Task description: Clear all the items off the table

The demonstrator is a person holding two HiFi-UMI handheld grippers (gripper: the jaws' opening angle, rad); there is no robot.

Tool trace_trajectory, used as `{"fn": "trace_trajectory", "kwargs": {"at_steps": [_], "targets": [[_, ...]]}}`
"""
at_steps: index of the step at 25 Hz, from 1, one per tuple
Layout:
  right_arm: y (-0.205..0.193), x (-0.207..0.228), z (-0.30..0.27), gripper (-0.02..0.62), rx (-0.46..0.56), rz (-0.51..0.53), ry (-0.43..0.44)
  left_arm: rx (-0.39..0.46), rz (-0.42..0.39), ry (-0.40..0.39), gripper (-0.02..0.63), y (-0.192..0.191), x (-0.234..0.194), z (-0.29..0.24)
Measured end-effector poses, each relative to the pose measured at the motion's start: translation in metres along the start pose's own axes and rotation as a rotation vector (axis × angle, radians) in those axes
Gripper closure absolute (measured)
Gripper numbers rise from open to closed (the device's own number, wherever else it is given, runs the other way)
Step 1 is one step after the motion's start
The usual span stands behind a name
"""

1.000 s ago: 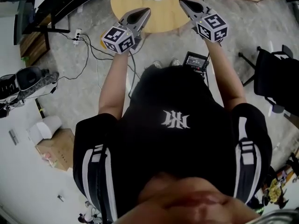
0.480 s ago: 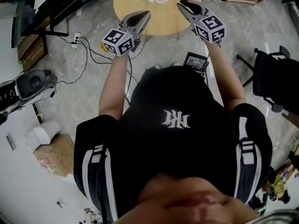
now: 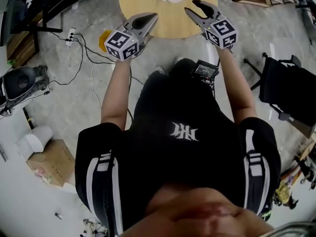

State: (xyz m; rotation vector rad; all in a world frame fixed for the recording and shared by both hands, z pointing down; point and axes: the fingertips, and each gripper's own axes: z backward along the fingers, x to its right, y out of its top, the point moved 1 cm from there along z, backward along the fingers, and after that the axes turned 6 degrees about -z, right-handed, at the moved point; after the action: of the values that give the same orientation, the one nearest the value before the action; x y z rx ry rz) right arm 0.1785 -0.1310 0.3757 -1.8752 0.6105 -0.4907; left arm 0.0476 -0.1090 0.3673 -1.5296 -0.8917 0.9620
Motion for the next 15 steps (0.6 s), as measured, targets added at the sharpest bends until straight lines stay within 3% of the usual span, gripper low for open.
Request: {"fn": "trace_trajectory", "kwargs": {"at_steps": [3, 5, 9, 15], "targets": [[-0.012, 0.008, -0.009, 0.412, -0.021, -0.003, 0.021, -0.013, 0.032, 0.024, 0.594, -0.013, -0.01, -0.008], [-0.02, 0.02, -0.02, 0.327, -0.029, -0.023, 0.034, -0.03, 0.044, 0.036, 0.594, -0.02, -0.021, -0.018], [-0.03, 0.053, -0.069, 0.327, -0.045, -0.051, 0.066, -0.044, 0.045, 0.082, 0.594, -0.033, -0.073, -0.041], [-0.078, 0.087, -0.127, 0.325, -0.096, -0.067, 0.191, -0.062, 0.067, 0.208, 0.594, -0.076, -0.12, -0.065]]}}
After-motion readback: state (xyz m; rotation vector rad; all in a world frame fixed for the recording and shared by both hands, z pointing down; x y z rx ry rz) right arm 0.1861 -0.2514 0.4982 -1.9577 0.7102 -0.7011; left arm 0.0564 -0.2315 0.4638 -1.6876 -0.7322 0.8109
